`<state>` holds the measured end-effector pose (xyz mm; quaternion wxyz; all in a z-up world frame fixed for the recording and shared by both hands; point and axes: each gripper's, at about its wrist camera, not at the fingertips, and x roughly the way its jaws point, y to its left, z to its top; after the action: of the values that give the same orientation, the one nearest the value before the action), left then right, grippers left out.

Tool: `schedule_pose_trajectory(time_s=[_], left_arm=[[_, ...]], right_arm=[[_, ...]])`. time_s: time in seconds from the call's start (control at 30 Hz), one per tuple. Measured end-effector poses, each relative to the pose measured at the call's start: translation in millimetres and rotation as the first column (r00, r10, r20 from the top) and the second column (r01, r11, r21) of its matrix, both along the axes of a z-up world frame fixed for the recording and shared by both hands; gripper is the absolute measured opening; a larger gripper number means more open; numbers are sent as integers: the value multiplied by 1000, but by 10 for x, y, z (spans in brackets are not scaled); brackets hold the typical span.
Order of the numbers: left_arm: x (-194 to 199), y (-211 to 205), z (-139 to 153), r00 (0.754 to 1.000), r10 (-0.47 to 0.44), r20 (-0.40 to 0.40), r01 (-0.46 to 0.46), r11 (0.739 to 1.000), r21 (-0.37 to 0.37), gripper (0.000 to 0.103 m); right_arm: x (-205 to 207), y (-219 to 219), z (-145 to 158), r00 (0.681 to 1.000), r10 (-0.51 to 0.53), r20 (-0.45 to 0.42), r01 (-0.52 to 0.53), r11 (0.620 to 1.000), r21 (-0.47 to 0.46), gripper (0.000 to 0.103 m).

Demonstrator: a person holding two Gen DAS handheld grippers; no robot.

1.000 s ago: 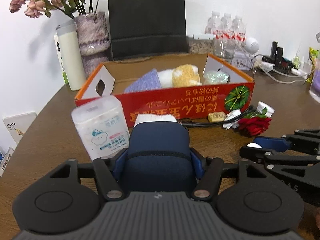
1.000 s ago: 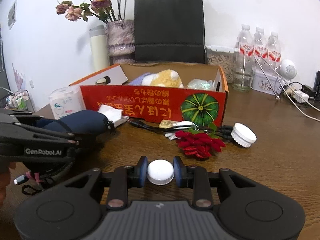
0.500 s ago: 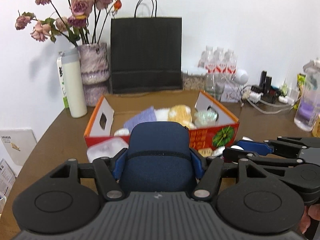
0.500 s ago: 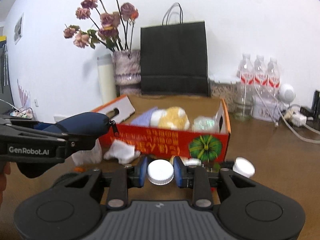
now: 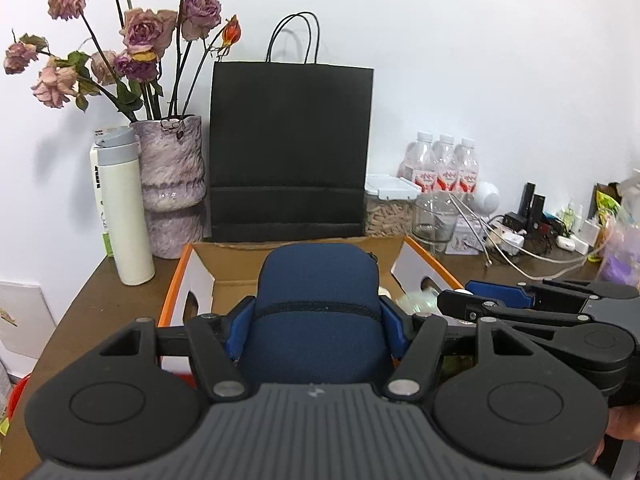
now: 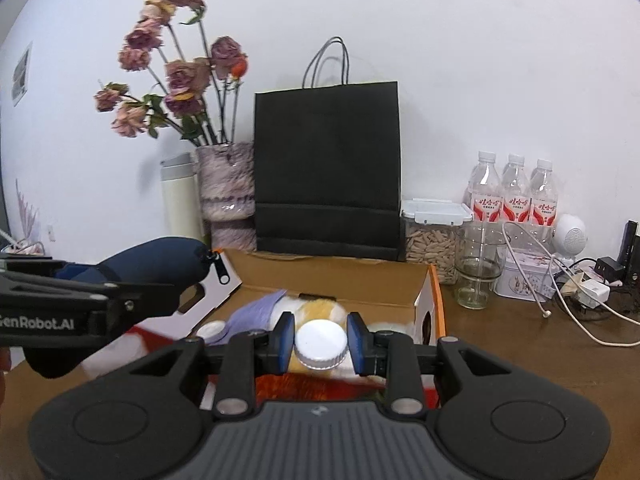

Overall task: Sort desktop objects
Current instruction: 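Carry the navy case and white cap over the box and open both tools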

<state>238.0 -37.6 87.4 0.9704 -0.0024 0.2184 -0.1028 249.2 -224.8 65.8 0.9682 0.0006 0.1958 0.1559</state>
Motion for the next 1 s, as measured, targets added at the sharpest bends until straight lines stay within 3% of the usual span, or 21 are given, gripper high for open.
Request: schedule_pose_trajectory(time_s=[0.3, 0.57, 1.0], left_arm=[[608, 62, -51, 1000, 17, -3, -17, 998, -63, 65], [1009, 35, -208, 998, 27, -49, -29, 999, -32, 65], [1177, 62, -426, 989, 48, -137, -49, 999, -7, 65]], right_arm=[[608, 85, -115, 1000, -1, -16, 1, 1000, -4, 27], [1002, 104, -298, 999, 4, -48, -6, 999, -42, 27], [1086, 81, -429, 997, 3, -84, -8, 998, -56, 27]])
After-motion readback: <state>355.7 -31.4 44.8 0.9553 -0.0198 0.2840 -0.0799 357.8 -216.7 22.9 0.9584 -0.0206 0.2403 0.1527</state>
